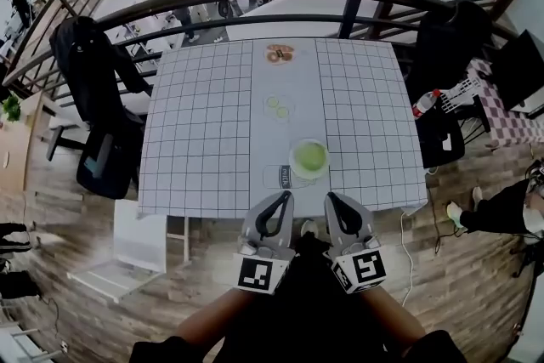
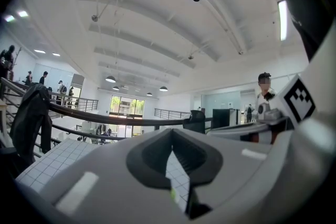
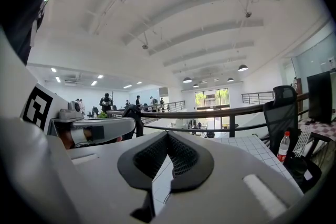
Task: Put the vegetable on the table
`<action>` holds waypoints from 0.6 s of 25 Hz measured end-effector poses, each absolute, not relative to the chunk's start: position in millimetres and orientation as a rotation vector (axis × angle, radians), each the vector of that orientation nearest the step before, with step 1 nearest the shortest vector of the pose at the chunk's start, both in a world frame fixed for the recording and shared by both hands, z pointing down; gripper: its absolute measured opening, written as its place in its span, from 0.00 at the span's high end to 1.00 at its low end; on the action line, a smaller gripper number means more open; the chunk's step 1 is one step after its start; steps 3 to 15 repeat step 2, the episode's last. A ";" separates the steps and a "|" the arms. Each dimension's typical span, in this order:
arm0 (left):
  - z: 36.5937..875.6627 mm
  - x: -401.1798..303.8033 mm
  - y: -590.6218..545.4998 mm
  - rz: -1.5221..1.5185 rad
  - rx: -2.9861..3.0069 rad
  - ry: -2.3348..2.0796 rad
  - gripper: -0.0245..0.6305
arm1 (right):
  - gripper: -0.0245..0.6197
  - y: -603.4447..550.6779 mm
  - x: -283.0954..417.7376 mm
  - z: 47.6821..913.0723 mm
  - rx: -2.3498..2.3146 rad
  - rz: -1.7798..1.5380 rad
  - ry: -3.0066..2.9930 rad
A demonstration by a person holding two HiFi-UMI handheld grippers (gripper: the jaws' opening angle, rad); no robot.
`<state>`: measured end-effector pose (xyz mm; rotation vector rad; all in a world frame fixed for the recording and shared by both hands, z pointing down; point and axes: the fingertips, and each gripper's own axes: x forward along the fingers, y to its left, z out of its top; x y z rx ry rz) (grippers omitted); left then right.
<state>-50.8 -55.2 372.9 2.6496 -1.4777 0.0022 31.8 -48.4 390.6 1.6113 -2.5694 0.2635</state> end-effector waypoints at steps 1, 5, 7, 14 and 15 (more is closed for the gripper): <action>372.5 -51.5 -54.4 -0.001 2.650 -1.481 0.95 | 0.97 -47.2 31.7 391.7 1.615 0.267 -2.564; 372.2 -52.3 -53.5 -0.003 2.650 -1.483 0.95 | 0.97 -45.9 31.7 392.8 1.619 0.272 -2.558; 372.2 -52.3 -53.5 -0.003 2.650 -1.483 0.95 | 0.97 -45.9 31.7 392.8 1.619 0.272 -2.558; 372.2 -52.3 -53.5 -0.003 2.650 -1.483 0.95 | 0.97 -45.9 31.7 392.8 1.619 0.272 -2.558; 372.2 -52.3 -53.5 -0.003 2.650 -1.483 0.95 | 0.97 -45.9 31.7 392.8 1.619 0.272 -2.558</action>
